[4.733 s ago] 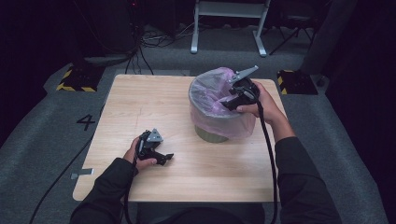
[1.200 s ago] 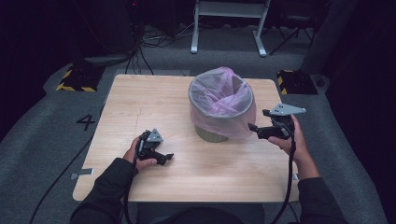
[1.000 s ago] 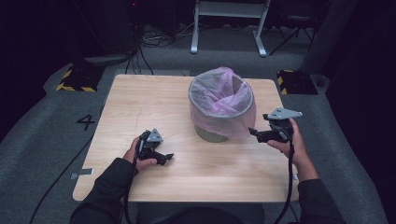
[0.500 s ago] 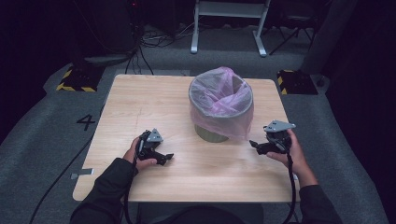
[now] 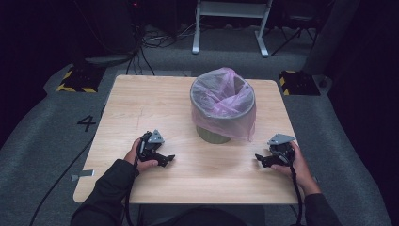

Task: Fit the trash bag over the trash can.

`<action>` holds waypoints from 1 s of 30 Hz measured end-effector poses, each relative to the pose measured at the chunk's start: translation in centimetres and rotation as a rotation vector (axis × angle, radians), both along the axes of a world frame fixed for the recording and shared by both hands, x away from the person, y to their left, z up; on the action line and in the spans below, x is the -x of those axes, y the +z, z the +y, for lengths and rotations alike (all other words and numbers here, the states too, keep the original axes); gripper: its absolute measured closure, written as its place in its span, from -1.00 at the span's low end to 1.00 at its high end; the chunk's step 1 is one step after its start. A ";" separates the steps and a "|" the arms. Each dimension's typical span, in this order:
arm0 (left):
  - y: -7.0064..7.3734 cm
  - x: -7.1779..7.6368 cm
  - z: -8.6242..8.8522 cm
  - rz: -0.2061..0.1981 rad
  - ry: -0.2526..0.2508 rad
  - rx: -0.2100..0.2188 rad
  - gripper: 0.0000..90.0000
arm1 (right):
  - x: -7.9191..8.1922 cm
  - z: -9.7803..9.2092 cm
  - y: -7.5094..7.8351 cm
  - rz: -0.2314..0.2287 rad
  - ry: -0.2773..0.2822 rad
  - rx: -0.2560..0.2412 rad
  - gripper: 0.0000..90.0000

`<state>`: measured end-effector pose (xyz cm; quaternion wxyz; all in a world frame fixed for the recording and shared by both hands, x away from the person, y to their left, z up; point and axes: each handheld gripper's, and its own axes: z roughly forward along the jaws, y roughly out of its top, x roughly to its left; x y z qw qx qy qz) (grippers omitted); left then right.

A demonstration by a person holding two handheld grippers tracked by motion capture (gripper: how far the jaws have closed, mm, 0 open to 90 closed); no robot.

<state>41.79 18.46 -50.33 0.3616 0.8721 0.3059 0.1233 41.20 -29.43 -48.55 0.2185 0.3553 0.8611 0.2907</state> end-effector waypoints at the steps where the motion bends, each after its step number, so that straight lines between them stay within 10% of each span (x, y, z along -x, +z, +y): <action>1: 0.0 0.0 0.0 0.000 0.000 0.000 -0.72 | 0.1 -0.1 -0.1 0.001 -0.003 -0.002 -0.64; 16: 0.0 0.0 0.0 0.000 0.000 0.000 -0.72 | 1.7 -2.3 -1.7 0.038 -0.071 -0.181 -0.66; 30: 0.0 0.0 0.0 -0.001 0.003 0.000 -0.72 | 3.2 -4.3 -1.8 0.023 -0.150 -0.190 -0.66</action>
